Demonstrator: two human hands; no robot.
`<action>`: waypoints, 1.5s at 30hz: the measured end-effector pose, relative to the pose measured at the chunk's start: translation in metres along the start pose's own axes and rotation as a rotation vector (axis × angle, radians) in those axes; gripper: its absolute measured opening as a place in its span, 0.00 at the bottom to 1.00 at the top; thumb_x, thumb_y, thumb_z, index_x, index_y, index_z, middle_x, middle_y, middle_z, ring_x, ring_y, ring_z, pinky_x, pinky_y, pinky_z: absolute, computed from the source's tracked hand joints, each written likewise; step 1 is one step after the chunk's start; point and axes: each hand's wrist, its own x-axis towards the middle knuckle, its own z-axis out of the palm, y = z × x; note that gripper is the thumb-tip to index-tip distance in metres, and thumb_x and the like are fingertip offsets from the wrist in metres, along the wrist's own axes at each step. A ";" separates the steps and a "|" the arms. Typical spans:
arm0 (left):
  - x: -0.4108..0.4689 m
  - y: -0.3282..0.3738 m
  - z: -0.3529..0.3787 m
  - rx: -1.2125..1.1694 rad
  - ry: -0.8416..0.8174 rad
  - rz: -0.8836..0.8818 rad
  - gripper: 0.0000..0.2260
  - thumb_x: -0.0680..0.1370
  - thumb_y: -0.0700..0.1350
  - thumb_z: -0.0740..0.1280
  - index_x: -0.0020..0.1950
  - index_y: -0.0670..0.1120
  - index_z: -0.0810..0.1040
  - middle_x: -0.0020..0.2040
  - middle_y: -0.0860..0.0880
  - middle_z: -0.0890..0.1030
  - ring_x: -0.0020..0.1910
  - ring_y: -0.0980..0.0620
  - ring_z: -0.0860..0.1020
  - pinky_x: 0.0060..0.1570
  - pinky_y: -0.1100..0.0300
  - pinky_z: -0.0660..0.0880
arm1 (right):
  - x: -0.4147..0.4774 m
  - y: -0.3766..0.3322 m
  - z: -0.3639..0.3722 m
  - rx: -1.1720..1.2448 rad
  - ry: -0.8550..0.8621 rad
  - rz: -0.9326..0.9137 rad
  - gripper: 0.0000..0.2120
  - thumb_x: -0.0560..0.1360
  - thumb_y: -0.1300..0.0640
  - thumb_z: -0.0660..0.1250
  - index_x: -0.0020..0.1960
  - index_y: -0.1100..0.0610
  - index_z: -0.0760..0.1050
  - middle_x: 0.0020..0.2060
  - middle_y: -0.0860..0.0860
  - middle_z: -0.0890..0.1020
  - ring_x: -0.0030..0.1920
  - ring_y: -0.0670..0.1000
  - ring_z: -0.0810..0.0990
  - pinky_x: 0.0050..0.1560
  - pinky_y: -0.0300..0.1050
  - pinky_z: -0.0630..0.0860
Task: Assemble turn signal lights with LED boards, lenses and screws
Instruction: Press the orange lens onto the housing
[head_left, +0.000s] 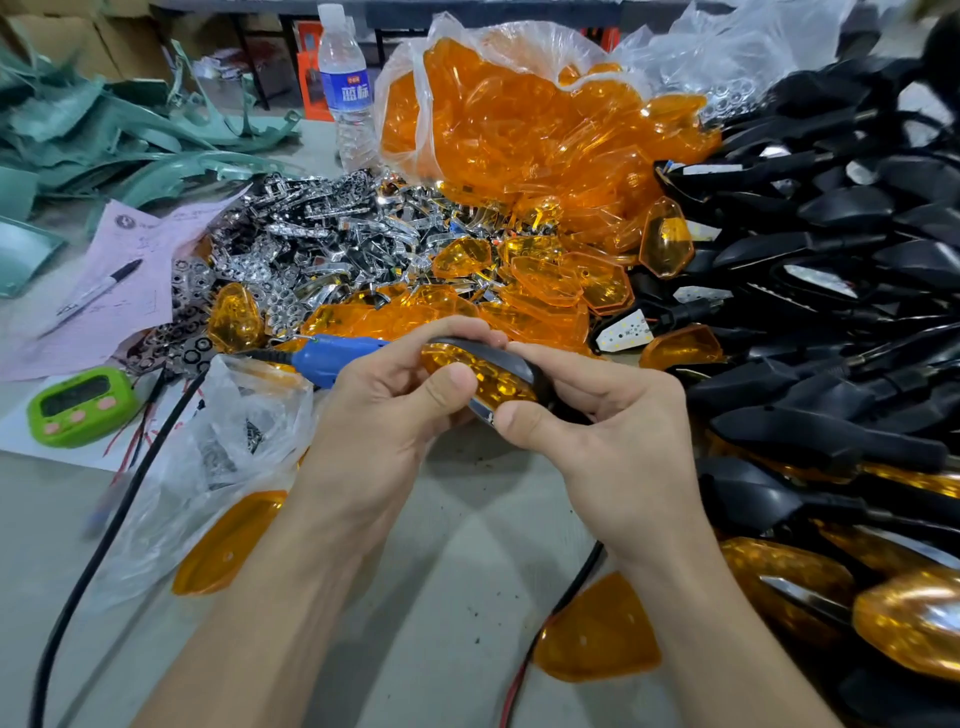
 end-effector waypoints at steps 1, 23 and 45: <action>0.000 0.001 0.000 -0.013 0.004 0.001 0.16 0.72 0.52 0.78 0.58 0.50 0.86 0.60 0.43 0.85 0.54 0.45 0.83 0.53 0.51 0.81 | -0.001 0.000 0.001 0.006 -0.008 -0.005 0.22 0.67 0.60 0.78 0.61 0.54 0.85 0.52 0.45 0.88 0.56 0.47 0.87 0.59 0.53 0.83; -0.003 0.011 -0.004 -0.195 -0.033 -0.212 0.13 0.72 0.46 0.74 0.56 0.46 0.88 0.57 0.44 0.86 0.51 0.49 0.85 0.53 0.55 0.82 | 0.001 -0.005 -0.003 -0.052 -0.138 -0.067 0.22 0.71 0.62 0.80 0.63 0.51 0.84 0.55 0.42 0.87 0.58 0.43 0.84 0.54 0.35 0.79; 0.003 -0.007 0.002 -0.104 0.041 -0.207 0.17 0.78 0.40 0.69 0.67 0.44 0.81 0.62 0.43 0.84 0.58 0.46 0.83 0.51 0.51 0.81 | 0.001 0.002 0.015 0.166 -0.027 0.135 0.08 0.77 0.53 0.73 0.55 0.49 0.80 0.46 0.52 0.88 0.44 0.52 0.88 0.43 0.48 0.84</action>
